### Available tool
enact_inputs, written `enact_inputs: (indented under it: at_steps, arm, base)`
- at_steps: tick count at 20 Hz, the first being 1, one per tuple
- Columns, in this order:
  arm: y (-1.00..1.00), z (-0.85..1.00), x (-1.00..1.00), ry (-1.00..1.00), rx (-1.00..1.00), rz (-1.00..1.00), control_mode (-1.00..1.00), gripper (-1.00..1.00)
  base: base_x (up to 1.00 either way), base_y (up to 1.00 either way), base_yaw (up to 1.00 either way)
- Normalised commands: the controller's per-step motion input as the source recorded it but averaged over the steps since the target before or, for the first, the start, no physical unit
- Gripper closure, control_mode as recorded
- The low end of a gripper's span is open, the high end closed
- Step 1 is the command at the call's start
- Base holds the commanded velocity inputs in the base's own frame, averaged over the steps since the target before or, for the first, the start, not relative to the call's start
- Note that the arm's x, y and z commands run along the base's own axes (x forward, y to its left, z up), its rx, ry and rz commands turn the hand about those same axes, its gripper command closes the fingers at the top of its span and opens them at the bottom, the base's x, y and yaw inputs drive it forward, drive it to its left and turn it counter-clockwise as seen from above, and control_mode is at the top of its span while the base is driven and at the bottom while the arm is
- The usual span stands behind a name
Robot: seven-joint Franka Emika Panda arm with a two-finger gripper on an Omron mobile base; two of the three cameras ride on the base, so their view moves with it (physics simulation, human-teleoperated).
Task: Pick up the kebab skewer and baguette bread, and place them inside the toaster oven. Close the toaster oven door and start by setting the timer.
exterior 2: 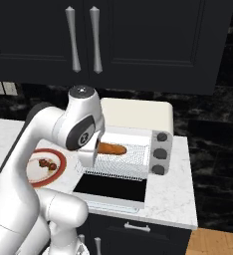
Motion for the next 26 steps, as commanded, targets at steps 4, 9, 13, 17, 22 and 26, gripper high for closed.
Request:
enact_inputs:
  at_steps: [4, 9, 13, 17, 22, 26]
  arm:
    - [-0.46, 0.00, 0.35, -0.04, 0.03, 0.00, -1.00, 1.00]
    - [-0.02, -0.03, 0.74, -0.06, 0.03, 0.00, -1.00, 1.00]
    - [-0.08, -0.27, 0.51, -0.10, 0.06, 0.00, -1.00, 1.00]
    - [-0.02, -0.47, 0.19, -0.20, 0.02, 0.00, -1.00, 1.00]
    - [0.00, -0.30, 0.34, -0.12, 0.00, 0.00, -1.00, 1.00]
    - [-0.08, -0.02, 0.42, -0.01, 0.00, 0.00, -1.00, 1.00]
  base:
    - [0.00, 0.00, 0.00]
    - [0.00, 0.00, 0.00]
    - [0.00, 0.00, 0.00]
    - [0.00, 0.00, 0.00]
    - [0.00, 0.00, 0.00]
    - [0.00, 0.00, 0.00]
